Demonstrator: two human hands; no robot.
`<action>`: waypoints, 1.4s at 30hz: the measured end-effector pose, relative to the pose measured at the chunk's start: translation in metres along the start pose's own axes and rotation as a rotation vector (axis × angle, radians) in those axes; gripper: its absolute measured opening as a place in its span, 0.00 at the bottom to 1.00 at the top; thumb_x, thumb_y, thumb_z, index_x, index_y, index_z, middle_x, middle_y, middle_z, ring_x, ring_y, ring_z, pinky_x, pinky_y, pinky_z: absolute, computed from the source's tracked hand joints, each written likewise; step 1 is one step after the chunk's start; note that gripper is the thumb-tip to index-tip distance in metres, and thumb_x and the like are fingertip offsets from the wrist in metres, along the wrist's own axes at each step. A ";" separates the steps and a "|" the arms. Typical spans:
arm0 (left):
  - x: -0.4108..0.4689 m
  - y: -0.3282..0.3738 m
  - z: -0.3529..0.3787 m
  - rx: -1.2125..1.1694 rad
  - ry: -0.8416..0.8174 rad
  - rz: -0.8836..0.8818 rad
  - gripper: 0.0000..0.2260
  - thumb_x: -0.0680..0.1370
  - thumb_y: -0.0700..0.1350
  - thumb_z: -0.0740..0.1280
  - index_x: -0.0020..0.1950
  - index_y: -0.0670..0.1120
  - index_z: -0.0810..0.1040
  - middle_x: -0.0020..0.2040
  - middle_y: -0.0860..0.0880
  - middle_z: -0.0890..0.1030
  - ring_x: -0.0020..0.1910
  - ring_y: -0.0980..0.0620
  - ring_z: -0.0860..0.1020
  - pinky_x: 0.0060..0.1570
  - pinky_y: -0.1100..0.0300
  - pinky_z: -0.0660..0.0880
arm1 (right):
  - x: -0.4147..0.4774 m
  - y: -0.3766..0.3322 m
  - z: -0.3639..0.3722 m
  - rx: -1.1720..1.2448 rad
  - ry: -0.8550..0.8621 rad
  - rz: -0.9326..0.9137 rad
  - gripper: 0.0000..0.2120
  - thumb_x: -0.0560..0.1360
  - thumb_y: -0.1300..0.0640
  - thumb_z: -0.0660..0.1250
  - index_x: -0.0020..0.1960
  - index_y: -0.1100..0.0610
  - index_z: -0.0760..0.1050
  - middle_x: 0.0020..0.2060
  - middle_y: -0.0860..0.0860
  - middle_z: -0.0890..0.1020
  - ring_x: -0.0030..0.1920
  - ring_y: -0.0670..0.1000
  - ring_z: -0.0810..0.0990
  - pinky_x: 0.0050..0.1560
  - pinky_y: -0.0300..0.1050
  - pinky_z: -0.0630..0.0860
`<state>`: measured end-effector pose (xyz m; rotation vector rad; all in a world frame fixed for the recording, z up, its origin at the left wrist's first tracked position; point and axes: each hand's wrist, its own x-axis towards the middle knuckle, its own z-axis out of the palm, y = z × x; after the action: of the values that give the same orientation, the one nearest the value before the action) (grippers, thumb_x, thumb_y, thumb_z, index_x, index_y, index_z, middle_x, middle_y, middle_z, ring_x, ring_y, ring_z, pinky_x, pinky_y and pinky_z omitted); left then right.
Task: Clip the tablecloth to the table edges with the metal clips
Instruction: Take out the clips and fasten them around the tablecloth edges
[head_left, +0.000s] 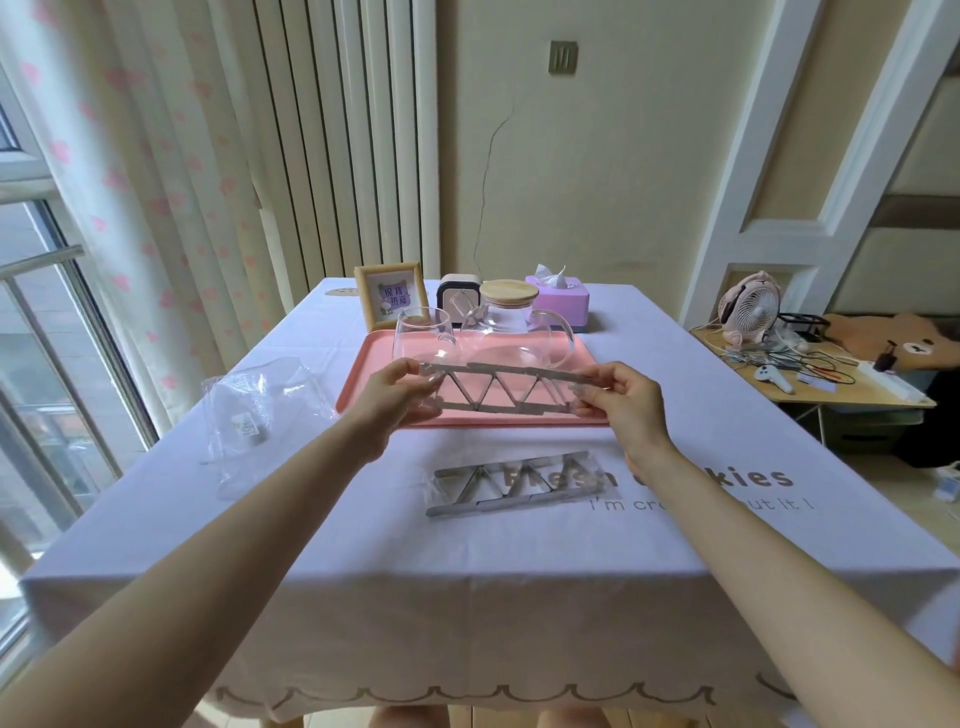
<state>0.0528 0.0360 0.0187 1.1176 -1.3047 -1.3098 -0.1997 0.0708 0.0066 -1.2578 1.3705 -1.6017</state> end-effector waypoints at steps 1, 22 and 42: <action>0.001 -0.002 0.000 0.025 -0.018 -0.010 0.04 0.76 0.40 0.66 0.50 0.41 0.74 0.48 0.43 0.78 0.47 0.46 0.79 0.41 0.62 0.80 | 0.000 0.000 0.001 0.011 0.001 -0.002 0.09 0.71 0.72 0.67 0.42 0.59 0.77 0.37 0.55 0.79 0.30 0.48 0.80 0.35 0.34 0.78; -0.008 -0.029 -0.007 0.709 -0.220 0.191 0.27 0.66 0.35 0.76 0.63 0.41 0.72 0.59 0.42 0.70 0.59 0.45 0.72 0.57 0.58 0.73 | -0.004 0.012 -0.004 -0.054 -0.172 0.138 0.17 0.71 0.72 0.67 0.58 0.60 0.75 0.47 0.53 0.77 0.40 0.49 0.78 0.34 0.35 0.77; -0.007 -0.009 0.015 0.875 -0.101 0.258 0.07 0.67 0.39 0.76 0.38 0.43 0.79 0.36 0.49 0.80 0.35 0.53 0.76 0.41 0.60 0.74 | -0.003 0.008 0.011 -0.413 -0.378 0.058 0.06 0.70 0.59 0.74 0.37 0.59 0.78 0.24 0.46 0.78 0.25 0.41 0.74 0.30 0.34 0.70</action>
<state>0.0392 0.0445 0.0098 1.3894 -2.1098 -0.5873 -0.1893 0.0686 -0.0016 -1.6432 1.5131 -0.9976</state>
